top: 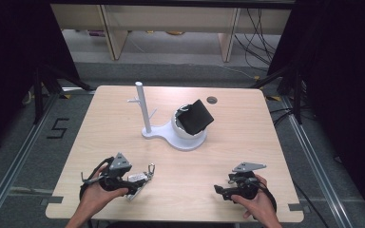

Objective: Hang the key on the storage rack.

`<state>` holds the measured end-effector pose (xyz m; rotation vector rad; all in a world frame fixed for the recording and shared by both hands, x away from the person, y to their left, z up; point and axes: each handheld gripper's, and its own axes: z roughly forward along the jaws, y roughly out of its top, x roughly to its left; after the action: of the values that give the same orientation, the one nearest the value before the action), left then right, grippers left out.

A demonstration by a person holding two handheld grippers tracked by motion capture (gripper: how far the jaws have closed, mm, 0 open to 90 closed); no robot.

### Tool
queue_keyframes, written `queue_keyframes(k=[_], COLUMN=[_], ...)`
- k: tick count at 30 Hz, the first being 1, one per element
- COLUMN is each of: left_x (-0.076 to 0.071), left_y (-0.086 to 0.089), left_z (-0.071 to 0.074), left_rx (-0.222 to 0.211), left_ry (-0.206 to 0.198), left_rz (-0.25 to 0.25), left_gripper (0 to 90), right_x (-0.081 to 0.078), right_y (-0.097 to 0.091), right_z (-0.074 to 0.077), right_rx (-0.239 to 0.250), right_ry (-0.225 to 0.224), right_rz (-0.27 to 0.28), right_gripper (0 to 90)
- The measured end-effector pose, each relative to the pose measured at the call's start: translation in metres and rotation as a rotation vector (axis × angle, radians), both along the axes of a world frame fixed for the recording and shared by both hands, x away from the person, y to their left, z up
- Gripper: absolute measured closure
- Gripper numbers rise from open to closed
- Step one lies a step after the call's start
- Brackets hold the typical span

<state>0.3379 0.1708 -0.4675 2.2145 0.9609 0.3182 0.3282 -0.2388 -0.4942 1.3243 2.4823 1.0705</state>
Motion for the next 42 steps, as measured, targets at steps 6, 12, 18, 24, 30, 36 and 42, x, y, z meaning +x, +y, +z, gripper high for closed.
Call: queue_keyframes(k=[6, 12, 18, 24, 30, 36, 42], left_x=[0.020, 0.036, 0.045, 0.054, 0.059, 0.059, 0.058], left_y=[-0.021, -0.035, -0.048, -0.055, -0.061, -0.068, -0.075], left_z=[0.000, -0.003, -0.009, -0.013, -0.016, -0.016, -0.016], left_rx=[0.072, 0.147, 0.214, 0.274, 0.296, 0.322, 0.348], left_ry=[0.083, 0.145, 0.203, 0.256, 0.275, 0.261, 0.249], left_rz=[-0.051, -0.056, -0.067, -0.074, -0.079, -0.123, -0.179], left_gripper=[29.9, 33.8, 38.1, 41.0, 44.4, 51.5, 57.6], right_x=[-0.001, 0.000, 0.000, 0.000, 0.000, 0.000, 0.001], right_y=[0.001, 0.000, 0.001, 0.001, 0.001, 0.002, 0.001], right_z=[-0.001, 0.000, -0.001, 0.000, 0.001, -0.001, 0.000], right_rx=[0.004, 0.006, 0.012, 0.015, 0.020, 0.049, 0.037], right_ry=[0.005, 0.007, -0.008, -0.008, 0.012, -0.022, -0.022], right_rz=[-0.024, -0.009, -0.008, -0.008, -0.006, -0.015, -0.004], right_gripper=[23.3, 23.4, 23.7, 24.0, 24.1, 24.4, 24.5])
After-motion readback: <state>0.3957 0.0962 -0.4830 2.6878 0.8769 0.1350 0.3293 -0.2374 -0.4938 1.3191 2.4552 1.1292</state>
